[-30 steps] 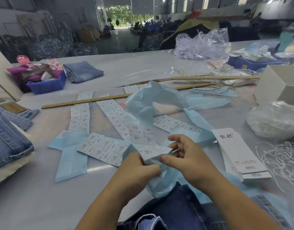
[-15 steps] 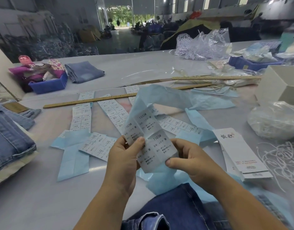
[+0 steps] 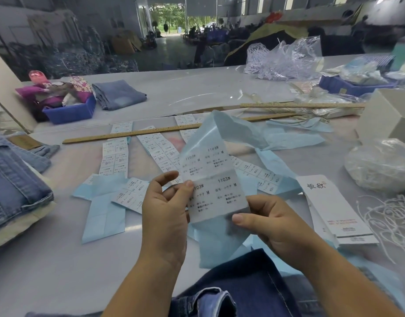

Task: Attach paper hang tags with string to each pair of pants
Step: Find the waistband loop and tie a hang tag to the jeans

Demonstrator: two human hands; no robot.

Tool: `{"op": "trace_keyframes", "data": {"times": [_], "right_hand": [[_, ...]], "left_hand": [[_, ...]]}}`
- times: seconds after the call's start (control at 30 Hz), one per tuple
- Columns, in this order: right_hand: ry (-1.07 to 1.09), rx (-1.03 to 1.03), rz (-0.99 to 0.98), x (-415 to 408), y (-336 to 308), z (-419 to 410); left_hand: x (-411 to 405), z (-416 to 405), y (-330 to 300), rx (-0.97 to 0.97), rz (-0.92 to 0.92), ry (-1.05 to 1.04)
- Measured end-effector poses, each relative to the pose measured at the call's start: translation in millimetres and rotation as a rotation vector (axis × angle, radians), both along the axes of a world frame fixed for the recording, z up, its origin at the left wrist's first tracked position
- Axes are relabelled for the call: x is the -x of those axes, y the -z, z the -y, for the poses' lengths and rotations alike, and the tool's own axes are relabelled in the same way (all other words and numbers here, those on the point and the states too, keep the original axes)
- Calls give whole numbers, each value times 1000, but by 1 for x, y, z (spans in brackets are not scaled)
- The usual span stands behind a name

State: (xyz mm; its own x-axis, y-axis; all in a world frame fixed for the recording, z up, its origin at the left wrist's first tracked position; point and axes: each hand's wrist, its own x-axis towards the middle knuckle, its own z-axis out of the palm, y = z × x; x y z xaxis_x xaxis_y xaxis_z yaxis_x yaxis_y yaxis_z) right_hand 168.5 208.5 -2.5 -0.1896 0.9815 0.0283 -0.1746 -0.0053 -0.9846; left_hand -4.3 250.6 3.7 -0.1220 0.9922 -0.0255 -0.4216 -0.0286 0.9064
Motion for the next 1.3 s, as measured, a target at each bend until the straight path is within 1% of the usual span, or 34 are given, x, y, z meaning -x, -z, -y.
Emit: {"op": "trace_keyframes", "data": {"times": [0.03, 0.07, 0.1, 0.13, 0.17, 0.2, 0.23, 0.3, 0.37, 0.4, 0.57, 0.67, 0.8, 0.93, 1.03, 1.2, 1.3], "right_hand": [[-14, -3, 2, 1, 0, 1], [-4, -6, 20, 2, 0, 1], [27, -8, 48, 3, 0, 1], [74, -12, 84, 4, 1, 0], [121, -13, 121, 4, 2, -1], [156, -11, 152, 3, 3, -1], [171, -14, 170, 4, 2, -1], [150, -24, 186, 3, 3, -1], [129, -53, 256, 1, 4, -1], [123, -62, 285, 1, 4, 0], [52, -68, 296, 1, 3, 1], [60, -82, 307, 0, 5, 1], [42, -70, 330, -2, 7, 0], [44, -53, 390, 0, 5, 0], [70, -37, 438, 0, 6, 0], [166, 2, 444, -1, 7, -1], [189, 17, 420, -1, 7, -2]], "left_hand": [[0, 0, 0, -1, -35, -26], [0, 2, 0, -12, -110, -57], [0, 3, 1, -50, -258, -100], [1, 4, 1, -124, -467, -153], [1, 6, 0, -234, -691, -205], [1, 8, -2, -370, -866, -245], [0, 10, -5, -503, -975, -234], [-5, 16, -9, -672, -1122, -105], [-9, 21, -9, -739, -1244, 11], [-9, 22, -9, -746, -1281, 32], [-5, 19, -10, -736, -1320, 61], [-5, 21, -11, -750, -1376, 93], [-5, 20, -10, -740, -1397, 116], [-3, 18, -5, -633, -1243, 146], [-3, 18, -1, -566, -1192, 121], [-5, 21, 1, -485, -1023, 134], [-5, 21, 0, -480, -990, 121]]}}
